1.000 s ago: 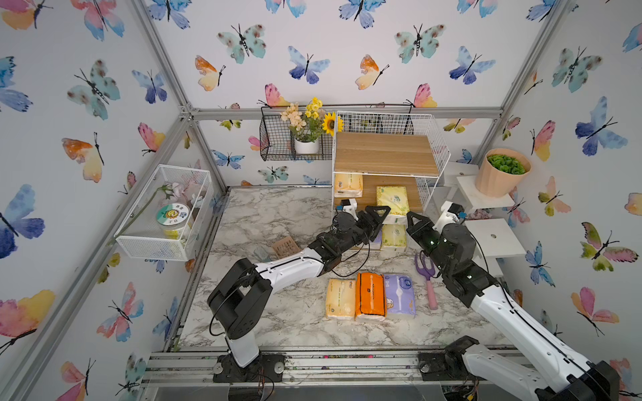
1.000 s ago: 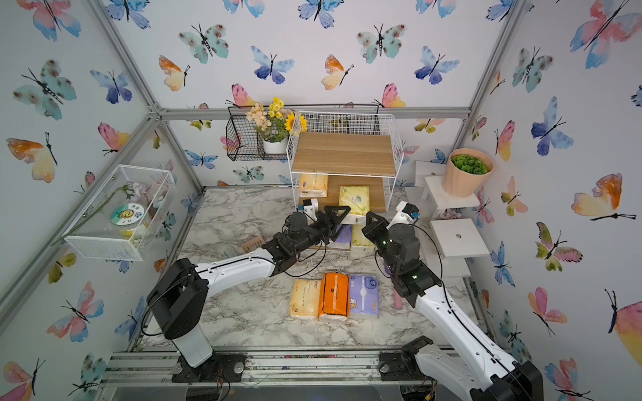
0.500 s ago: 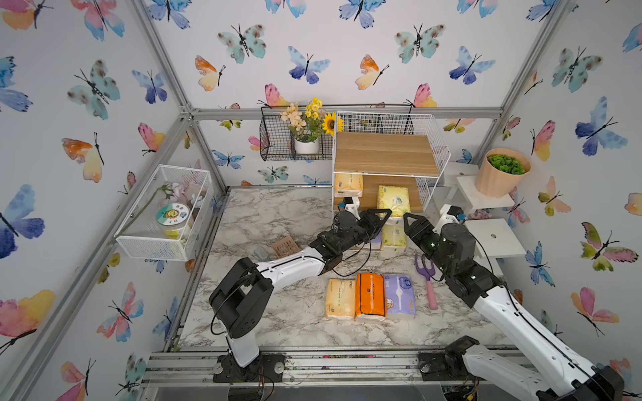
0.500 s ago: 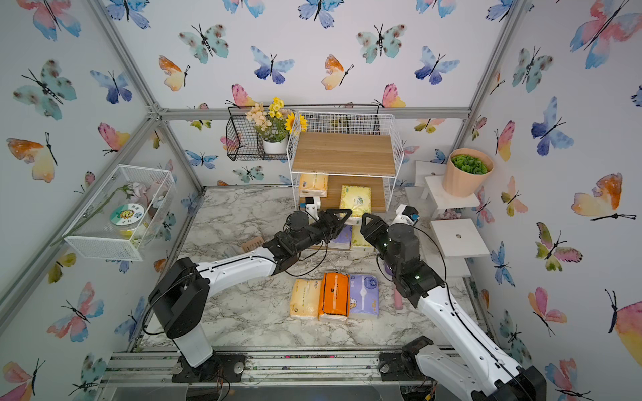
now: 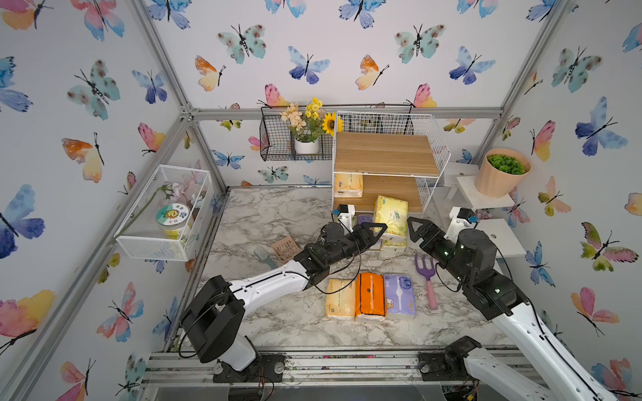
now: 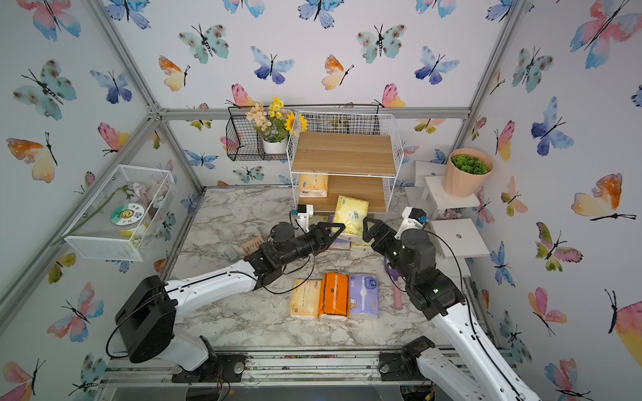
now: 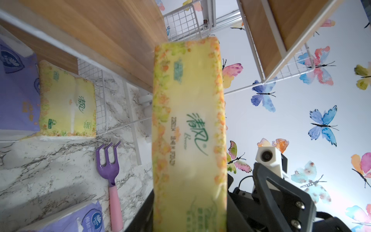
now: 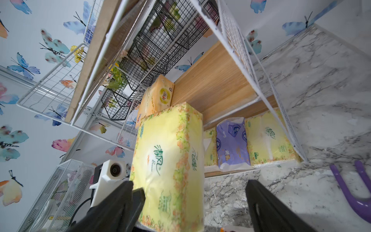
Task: Remove the tissue boxes from the shelf
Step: Pick up a box of tissues from the shelf.
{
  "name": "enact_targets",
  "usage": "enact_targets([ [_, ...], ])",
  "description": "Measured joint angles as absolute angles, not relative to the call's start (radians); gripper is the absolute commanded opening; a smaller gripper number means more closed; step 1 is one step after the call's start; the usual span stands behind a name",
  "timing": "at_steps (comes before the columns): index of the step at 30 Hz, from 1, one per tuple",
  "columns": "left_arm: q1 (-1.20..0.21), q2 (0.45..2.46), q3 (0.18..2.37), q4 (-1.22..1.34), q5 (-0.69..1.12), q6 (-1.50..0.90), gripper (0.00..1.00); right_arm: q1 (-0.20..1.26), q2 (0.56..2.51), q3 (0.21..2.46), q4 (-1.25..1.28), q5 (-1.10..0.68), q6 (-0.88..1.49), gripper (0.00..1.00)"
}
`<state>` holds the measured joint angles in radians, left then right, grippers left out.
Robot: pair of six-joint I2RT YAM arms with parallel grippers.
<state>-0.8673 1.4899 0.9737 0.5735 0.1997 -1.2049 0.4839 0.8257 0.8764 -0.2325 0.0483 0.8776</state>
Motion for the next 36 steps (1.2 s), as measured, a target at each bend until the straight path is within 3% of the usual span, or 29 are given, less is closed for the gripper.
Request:
enact_targets([
  [8, -0.852, 1.313, 0.788, 0.622, 0.229, -1.201, 0.41, 0.483, 0.917, 0.836, -0.145, -0.248, 0.87, 0.96],
  [13, -0.823, 1.251, 0.707, 0.653, 0.277, -1.224, 0.4, 0.483, 0.954, 0.776, -0.014, -0.428, 0.902, 0.91],
  [21, -0.789, 1.174, 0.648, 0.698, 0.342, -1.242, 0.4, 0.483, 1.004, 0.773, 0.116, -0.617, 0.928, 0.76],
  [30, -0.77, 1.16, 0.623, 0.72, 0.399, -1.244, 0.41, 0.483, 1.028, 0.773, 0.178, -0.713, 0.956, 0.56],
  [36, -0.765, 1.16, 0.622, 0.721, 0.411, -1.242, 0.51, 0.483, 1.037, 0.773, 0.201, -0.738, 0.971, 0.43],
])
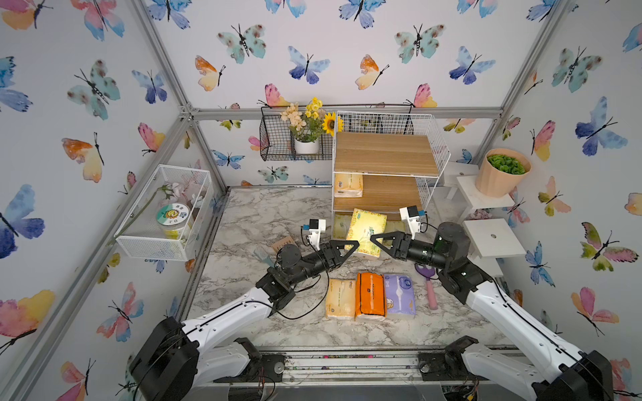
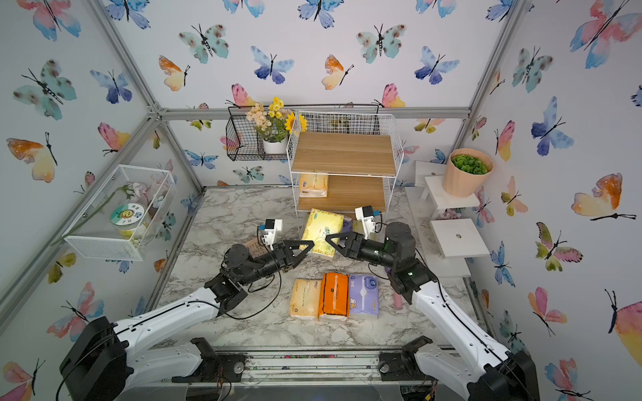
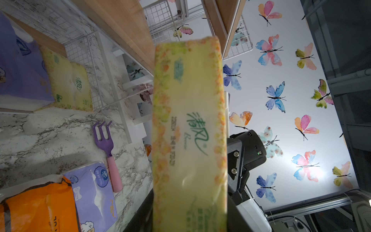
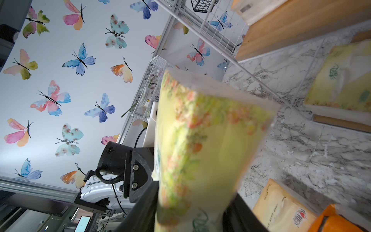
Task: Remove the tissue boxes from the shelf
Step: Pick up a box of tissues from the shelf.
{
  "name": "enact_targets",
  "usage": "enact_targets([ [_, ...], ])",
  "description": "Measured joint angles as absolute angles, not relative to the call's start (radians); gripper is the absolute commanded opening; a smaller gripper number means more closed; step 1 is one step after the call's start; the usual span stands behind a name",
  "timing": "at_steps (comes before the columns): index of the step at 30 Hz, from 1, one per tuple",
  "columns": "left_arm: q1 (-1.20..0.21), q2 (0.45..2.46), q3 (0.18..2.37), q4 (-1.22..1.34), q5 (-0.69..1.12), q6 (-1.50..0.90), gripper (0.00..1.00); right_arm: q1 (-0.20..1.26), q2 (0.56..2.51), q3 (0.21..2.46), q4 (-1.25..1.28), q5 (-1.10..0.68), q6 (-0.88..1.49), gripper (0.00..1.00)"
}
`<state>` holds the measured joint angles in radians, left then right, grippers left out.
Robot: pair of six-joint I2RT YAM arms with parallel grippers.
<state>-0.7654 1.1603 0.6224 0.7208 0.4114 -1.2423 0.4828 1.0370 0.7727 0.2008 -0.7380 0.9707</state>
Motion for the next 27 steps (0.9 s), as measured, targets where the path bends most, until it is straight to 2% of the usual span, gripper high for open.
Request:
enact_targets([
  [2, -0.765, 1.16, 0.622, 0.716, 0.414, -1.237, 0.62, 0.482, 1.04, 0.773, 0.205, -0.741, 0.973, 0.38],
  [5, -0.763, 1.16, 0.625, 0.702, 0.424, -1.223, 0.9, 0.481, 1.049, 0.773, 0.206, -0.746, 0.976, 0.35],
  [6, -0.762, 1.158, 0.625, 0.694, 0.425, -1.221, 0.97, 0.481, 1.053, 0.773, 0.206, -0.748, 0.975, 0.34],
  [7, -0.761, 1.155, 0.625, 0.683, 0.426, -1.219, 0.99, 0.481, 1.057, 0.773, 0.205, -0.748, 0.975, 0.32],
  [15, -0.718, 1.029, 0.598, 0.524, 0.387, -1.228, 0.99, 0.481, 1.071, 0.773, 0.154, -0.749, 0.944, 0.26],
  [20, -0.591, 0.888, 0.501, 0.311, 0.326, -1.282, 0.99, 0.49, 1.102, 0.743, 0.113, -0.747, 0.915, 0.2],
  [23, -0.507, 0.786, 0.401, 0.166, 0.286, -1.325, 0.99, 0.53, 1.122, 0.729, 0.063, -0.728, 0.895, 0.19],
  [27, -0.466, 0.625, 0.343, -0.053, 0.204, -1.356, 0.98, 0.633, 1.187, 0.742, 0.007, -0.688, 0.86, 0.2],
])
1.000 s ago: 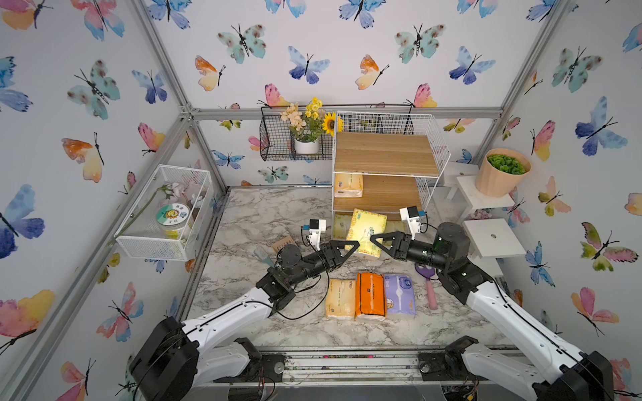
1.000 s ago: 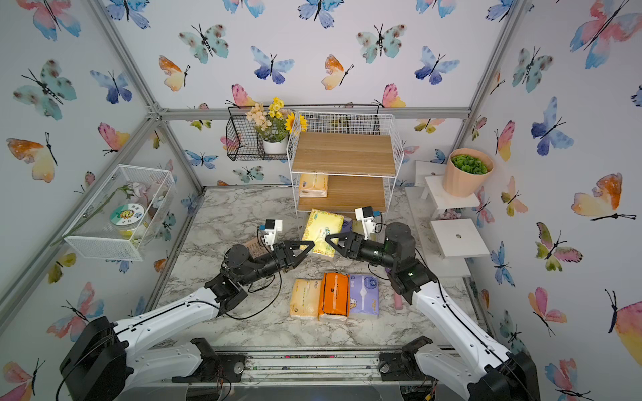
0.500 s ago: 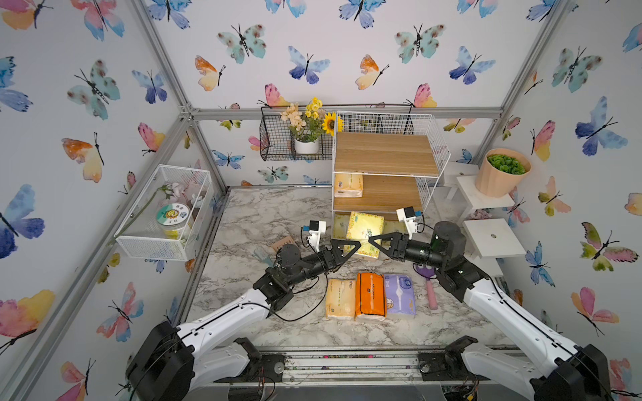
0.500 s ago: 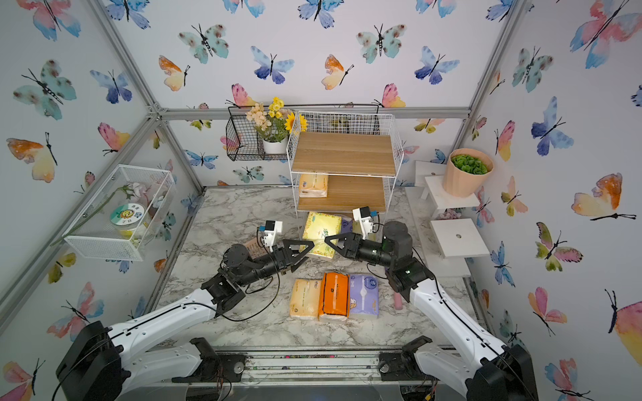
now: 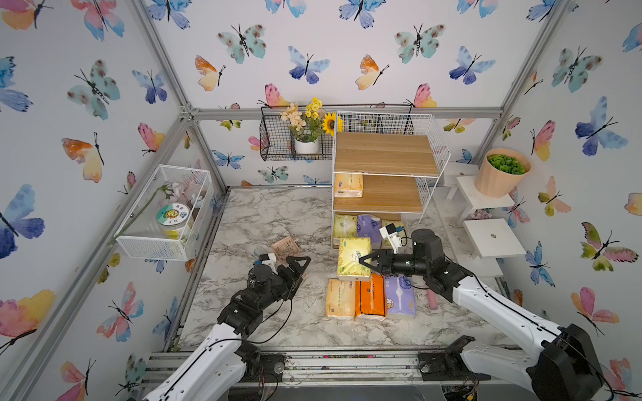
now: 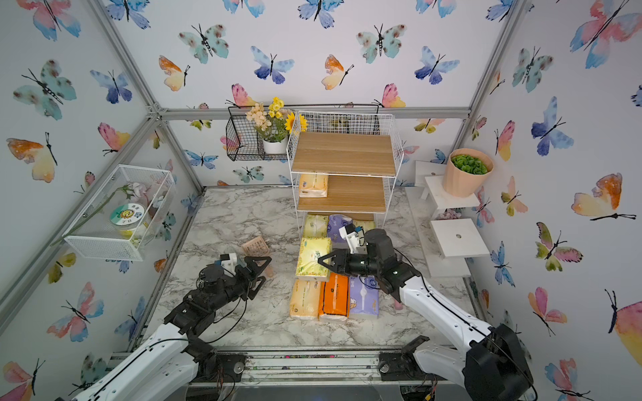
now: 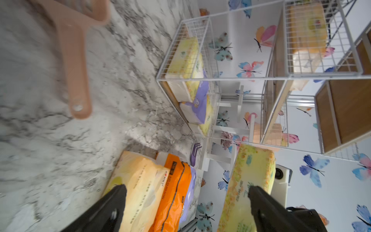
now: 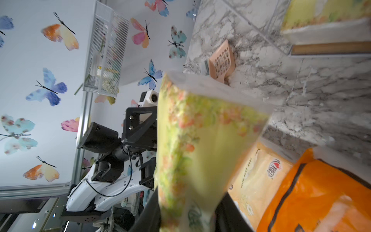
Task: Remove the tissue boxes from the shelf
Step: Pick up a box of tissues from the shelf, then place the box of tissues at the center of the board.
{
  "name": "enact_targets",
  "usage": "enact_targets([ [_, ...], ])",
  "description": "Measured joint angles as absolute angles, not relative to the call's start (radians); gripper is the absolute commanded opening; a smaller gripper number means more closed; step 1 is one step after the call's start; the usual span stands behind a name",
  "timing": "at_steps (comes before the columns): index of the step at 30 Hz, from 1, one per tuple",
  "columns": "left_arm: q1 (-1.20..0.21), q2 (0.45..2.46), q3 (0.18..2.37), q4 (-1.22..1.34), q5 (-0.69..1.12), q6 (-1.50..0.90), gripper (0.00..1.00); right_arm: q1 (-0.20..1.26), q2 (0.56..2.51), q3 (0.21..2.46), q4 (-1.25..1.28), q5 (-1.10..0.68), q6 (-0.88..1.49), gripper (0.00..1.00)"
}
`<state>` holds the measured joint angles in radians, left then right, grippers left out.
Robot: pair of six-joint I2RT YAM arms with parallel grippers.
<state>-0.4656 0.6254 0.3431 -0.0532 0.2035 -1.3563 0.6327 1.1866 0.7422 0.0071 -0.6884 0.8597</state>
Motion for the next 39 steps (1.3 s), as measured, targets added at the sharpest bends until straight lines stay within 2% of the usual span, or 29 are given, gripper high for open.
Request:
enact_targets([
  [6, -0.438, 0.452, 0.344, -0.304, 0.086, -1.405, 0.84, 0.79, 1.341, 0.826, -0.068, -0.596, 0.822, 0.2],
  [17, -0.433, 0.322, 0.318, -0.59, -0.029, -1.464, 0.78, 0.917, 1.636, 1.075, -0.182, -0.513, 0.813, 0.18],
  [29, -0.433, 0.321, 0.318, -0.675, -0.044, -1.456, 0.74, 1.006, 1.843, 1.267, -0.314, -0.475, 0.81, 0.19],
  [39, -0.433, 0.322, 0.318, -0.678, -0.051, -1.441, 0.64, 1.03, 1.986, 1.421, -0.368, -0.47, 0.788, 0.29],
])
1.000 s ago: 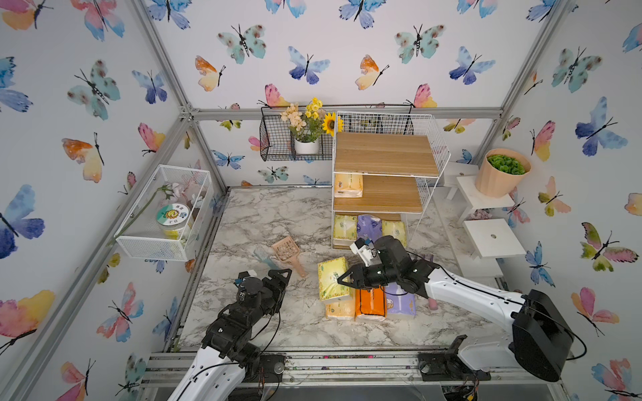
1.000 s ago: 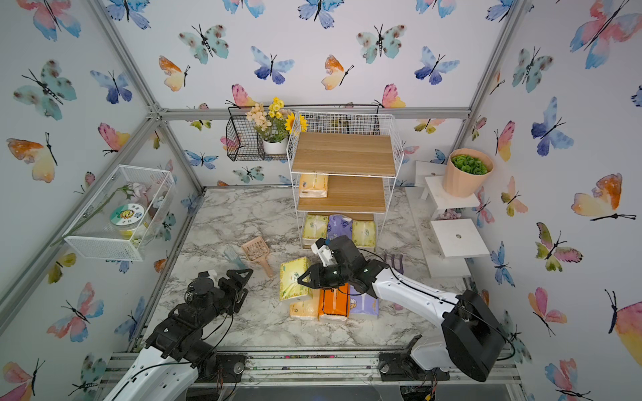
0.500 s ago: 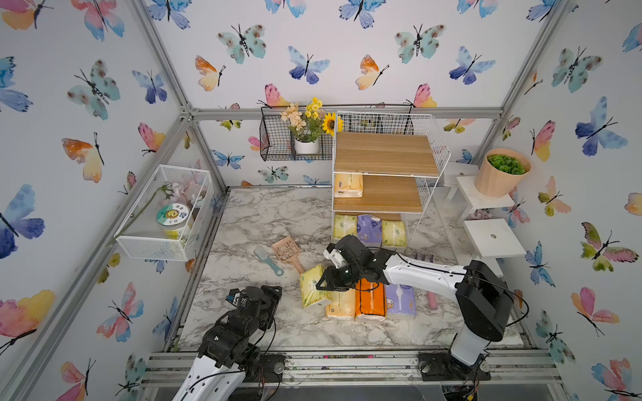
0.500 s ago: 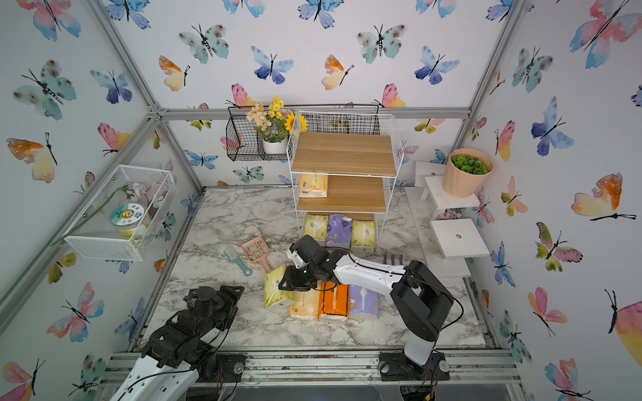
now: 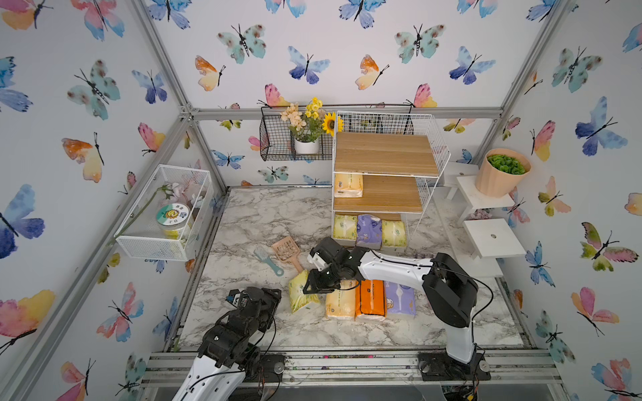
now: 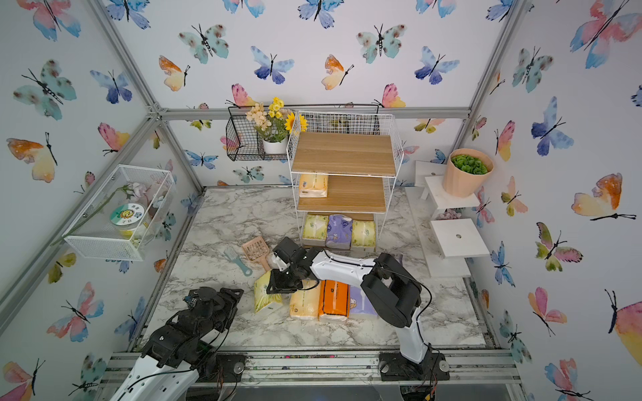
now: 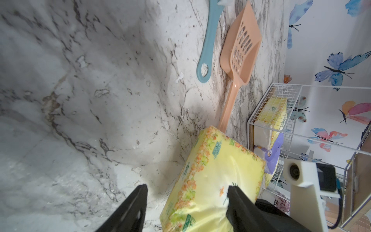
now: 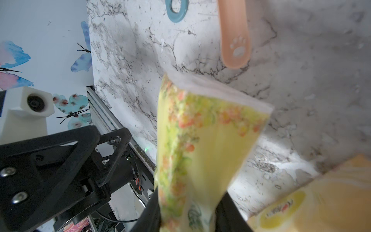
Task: Remove the tissue boxes from the shelf
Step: Place the box of tissues at the center of the board.
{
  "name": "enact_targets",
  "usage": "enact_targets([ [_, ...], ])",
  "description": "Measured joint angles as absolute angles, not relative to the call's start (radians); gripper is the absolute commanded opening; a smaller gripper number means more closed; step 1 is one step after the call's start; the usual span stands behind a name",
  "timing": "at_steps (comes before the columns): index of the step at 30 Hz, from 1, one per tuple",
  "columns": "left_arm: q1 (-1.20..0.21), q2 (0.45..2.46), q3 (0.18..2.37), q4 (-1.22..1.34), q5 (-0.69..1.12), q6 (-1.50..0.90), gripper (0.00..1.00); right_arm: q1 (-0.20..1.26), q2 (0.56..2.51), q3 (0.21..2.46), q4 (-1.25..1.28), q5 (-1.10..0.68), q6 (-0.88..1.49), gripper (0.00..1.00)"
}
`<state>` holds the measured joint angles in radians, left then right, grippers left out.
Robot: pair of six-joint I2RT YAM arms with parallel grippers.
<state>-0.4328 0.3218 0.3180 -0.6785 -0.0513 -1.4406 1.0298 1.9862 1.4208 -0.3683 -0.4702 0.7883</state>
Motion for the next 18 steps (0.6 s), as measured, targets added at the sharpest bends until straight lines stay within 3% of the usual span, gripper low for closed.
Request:
enact_targets([
  [5, -0.433, 0.343, 0.318, -0.671, -0.064, -1.397, 0.63, 1.034, 1.993, 1.425, -0.384, -0.471, 0.768, 0.52],
  [8, -0.433, 0.399, 0.318, -0.669, -0.069, -1.348, 0.65, 1.035, 1.99, 1.424, -0.396, -0.469, 0.751, 0.6],
  [18, -0.433, 0.596, 0.365, -0.579, -0.021, -1.144, 0.76, 1.035, 1.754, 1.332, -0.432, -0.355, 0.691, 0.64],
])
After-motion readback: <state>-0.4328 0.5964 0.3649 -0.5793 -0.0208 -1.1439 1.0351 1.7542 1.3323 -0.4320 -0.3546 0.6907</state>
